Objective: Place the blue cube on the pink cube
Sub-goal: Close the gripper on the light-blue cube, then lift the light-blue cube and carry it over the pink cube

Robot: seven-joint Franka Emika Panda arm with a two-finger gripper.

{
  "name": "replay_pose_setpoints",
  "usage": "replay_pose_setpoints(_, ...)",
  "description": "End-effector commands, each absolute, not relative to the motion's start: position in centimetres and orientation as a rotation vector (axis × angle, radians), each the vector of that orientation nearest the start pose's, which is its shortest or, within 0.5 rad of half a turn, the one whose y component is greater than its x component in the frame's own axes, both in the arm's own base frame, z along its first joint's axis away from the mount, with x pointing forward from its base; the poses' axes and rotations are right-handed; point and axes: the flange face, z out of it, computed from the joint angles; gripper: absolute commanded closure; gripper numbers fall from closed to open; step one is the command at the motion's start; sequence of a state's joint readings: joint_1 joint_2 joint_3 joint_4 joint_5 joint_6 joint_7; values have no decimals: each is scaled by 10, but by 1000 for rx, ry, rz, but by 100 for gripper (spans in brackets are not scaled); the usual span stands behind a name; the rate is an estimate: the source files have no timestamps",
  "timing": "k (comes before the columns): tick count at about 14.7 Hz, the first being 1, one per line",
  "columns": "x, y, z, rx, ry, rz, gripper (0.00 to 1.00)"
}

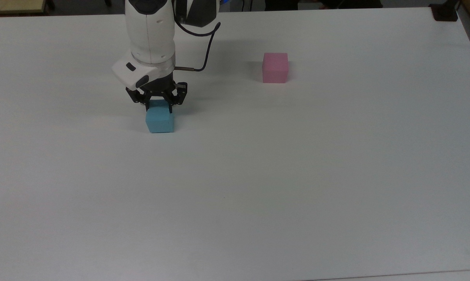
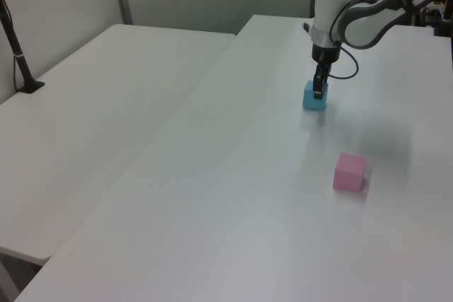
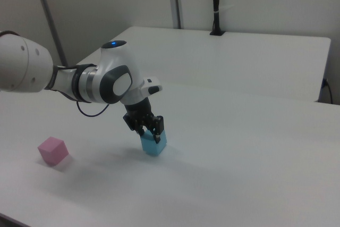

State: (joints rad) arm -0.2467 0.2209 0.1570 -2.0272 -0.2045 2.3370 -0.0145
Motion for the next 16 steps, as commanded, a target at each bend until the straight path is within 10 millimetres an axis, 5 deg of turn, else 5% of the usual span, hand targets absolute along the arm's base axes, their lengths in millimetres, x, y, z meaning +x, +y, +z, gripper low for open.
replay_pose_setpoints(1, 588, -61, 391, -3285, -48, -168, 51)
replay_pose_setpoints(9, 589, -50, 542, -3182, 85, -131, 51)
replay_pose_setpoints(13, 573, -31, 586, -3166, 56, -145, 50)
replay_pose_setpoints(16, 557, -13, 595, -3172, 15, -91, 50)
